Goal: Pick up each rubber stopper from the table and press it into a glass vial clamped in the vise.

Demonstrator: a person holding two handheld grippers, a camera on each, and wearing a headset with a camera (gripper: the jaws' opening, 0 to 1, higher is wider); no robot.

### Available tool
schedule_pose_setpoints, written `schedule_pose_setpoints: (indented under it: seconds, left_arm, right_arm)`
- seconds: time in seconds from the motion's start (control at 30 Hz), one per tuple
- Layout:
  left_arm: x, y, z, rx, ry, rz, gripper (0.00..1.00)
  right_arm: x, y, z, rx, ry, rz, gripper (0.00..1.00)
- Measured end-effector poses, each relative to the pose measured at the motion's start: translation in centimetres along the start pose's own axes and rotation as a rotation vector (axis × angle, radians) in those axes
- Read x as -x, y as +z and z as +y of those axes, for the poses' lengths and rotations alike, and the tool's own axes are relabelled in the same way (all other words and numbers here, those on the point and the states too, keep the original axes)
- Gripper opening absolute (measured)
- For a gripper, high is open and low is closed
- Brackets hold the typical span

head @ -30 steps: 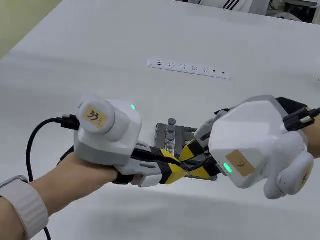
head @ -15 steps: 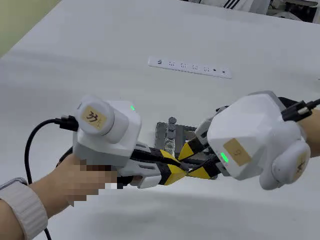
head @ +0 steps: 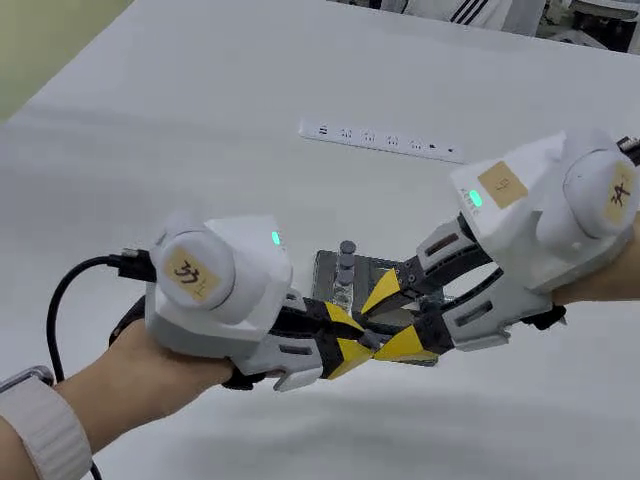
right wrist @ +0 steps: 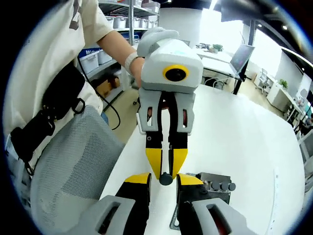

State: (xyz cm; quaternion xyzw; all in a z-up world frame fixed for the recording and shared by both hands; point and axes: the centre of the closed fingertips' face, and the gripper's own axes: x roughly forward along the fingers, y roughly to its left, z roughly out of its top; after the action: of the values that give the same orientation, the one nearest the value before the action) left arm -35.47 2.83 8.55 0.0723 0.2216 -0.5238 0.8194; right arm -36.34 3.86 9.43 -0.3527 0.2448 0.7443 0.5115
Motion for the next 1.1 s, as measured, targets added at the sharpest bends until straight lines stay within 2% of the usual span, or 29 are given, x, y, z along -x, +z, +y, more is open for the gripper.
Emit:
schedule_pose_setpoints:
  seconds: [0.23, 0.57, 1.1]
  left_arm:
    - [0.16, -0.01, 0.00, -0.022, 0.008, -0.004, 0.05]
    - [0.08, 0.35, -0.24, -0.033, 0.008, -0.014, 0.05]
    - [0.12, 0.22, -0.35, -0.031, 0.003, -0.020, 0.05]
  right_arm:
    - [-0.22, -0.31, 0.06, -0.071, -0.002, -0.017, 0.16]
    - [-0.70, -0.50, 0.17, -0.078, -0.001, -0.009, 0.13]
    - [-0.65, -0.35, 0.34, -0.078, 0.005, -0.012, 0.08]
